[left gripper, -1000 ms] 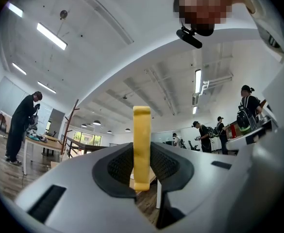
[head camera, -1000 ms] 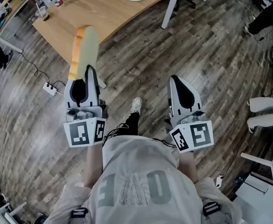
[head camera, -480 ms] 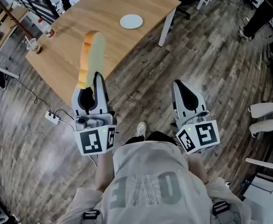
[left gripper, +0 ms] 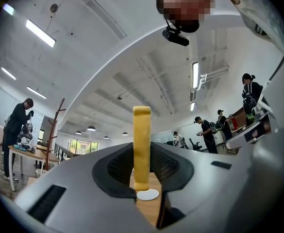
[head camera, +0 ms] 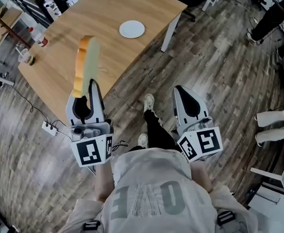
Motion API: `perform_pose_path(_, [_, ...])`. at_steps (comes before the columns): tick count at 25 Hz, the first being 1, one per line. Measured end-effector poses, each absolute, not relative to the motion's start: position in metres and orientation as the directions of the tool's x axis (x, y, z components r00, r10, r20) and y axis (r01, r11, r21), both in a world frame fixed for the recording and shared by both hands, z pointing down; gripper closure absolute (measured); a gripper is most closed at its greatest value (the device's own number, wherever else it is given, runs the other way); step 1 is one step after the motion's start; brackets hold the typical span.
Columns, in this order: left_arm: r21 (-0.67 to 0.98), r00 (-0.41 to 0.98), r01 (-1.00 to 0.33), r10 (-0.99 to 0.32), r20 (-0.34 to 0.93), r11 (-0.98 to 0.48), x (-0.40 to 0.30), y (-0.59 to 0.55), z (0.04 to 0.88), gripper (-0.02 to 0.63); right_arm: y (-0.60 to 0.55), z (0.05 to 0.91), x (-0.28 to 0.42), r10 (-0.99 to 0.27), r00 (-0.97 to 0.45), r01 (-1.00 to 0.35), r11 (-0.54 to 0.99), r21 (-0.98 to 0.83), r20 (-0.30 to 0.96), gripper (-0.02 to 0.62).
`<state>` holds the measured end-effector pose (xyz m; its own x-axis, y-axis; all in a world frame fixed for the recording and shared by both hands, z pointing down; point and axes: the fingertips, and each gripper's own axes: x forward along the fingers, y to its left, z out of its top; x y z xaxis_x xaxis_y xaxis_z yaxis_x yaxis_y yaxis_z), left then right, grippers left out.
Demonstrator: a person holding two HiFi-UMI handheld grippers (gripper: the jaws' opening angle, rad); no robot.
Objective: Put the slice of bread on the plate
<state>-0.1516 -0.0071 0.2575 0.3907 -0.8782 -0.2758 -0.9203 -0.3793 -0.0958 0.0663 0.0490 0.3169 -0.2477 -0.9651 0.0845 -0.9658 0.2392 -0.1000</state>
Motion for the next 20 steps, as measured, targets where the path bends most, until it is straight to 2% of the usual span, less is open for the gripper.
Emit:
perform_pose_path(5, [-0.113,0.403,-0.915,-0.876,-0.264,-0.387,-0.122,-0.048,0.254,0.518,-0.006,0.32,0.083,-0.955,-0.288,-0.952,0.279,-0.124,0.067,0.577])
perform_pose_path(13, [-0.234,0.377,-0.917,-0.892,-0.249,-0.322,-0.083,-0.157,0.254,0.518,-0.135,0.329,0.107,-0.931,-0.358,-0.927,0.345,-0.15,0.068,0.577])
perform_pose_path(17, [-0.206,0.349,-0.931,-0.897,-0.27,-0.3,-0.064,-0.223,0.24,0.518,-0.199,0.322,0.122,-0.911,-0.41,-0.899,0.394,-0.193,0.05,0.577])
perform_pose_path(20, [-0.201,0.34,-0.935,-0.895,-0.288,-0.291,-0.059,-0.251,0.225,0.518,-0.233,0.308,0.121,-0.895,-0.445,-0.887,0.435,-0.152,0.033,0.577])
